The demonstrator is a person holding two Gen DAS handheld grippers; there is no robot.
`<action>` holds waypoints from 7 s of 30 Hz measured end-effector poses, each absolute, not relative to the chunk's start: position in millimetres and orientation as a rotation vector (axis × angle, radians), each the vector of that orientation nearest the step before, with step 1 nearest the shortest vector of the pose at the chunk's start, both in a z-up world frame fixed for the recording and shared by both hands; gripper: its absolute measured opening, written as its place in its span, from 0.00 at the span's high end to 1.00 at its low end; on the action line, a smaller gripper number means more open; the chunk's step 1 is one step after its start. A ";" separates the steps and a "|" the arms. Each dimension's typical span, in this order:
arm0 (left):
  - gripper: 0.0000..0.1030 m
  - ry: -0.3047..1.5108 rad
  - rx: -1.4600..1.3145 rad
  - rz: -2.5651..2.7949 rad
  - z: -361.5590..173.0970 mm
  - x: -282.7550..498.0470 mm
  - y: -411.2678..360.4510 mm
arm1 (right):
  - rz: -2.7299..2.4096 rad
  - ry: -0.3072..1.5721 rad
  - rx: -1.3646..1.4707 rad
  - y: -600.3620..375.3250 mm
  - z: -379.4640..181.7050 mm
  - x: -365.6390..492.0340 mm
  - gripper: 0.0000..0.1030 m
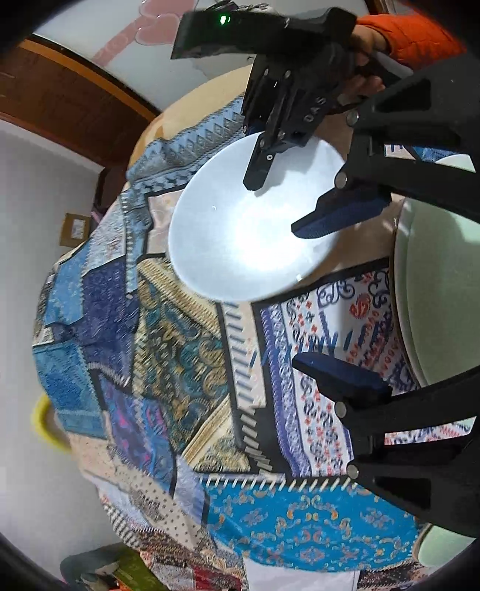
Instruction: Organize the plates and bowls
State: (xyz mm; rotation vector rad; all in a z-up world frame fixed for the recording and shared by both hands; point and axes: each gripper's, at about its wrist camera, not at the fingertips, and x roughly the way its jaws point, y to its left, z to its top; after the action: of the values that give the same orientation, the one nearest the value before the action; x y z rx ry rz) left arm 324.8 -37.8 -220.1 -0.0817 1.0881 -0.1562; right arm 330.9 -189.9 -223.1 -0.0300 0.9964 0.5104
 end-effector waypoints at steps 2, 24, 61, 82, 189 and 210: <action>0.50 1.110 -0.083 -0.167 -226.9 329.2 -42.1 | 0.514 1.003 -0.020 -190.1 -223.2 328.5 0.82; 0.70 1.098 -0.089 -0.198 -217.1 317.8 -57.3 | 0.478 0.943 0.018 -186.2 -195.9 311.1 0.81; 0.70 0.902 -0.122 -0.101 -113.5 168.8 37.9 | 0.571 0.797 -0.015 -97.7 -117.4 210.2 0.81; 0.70 0.933 -0.200 -0.002 -143.6 116.5 119.3 | 0.679 0.860 -0.044 -20.5 -143.0 180.5 0.81; 0.61 1.129 -0.441 0.061 -250.3 99.5 208.8 | 0.805 1.139 -0.199 69.9 -236.7 187.7 0.71; 0.61 1.076 -0.380 0.102 -218.7 96.1 192.7 | 0.782 1.094 -0.112 51.5 -214.8 181.4 0.72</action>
State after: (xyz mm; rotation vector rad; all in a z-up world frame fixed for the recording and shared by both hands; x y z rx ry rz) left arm 96.1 192.7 -218.7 -0.3805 1.0761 0.1015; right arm 181.4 51.5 -214.8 -0.1116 1.0938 0.7821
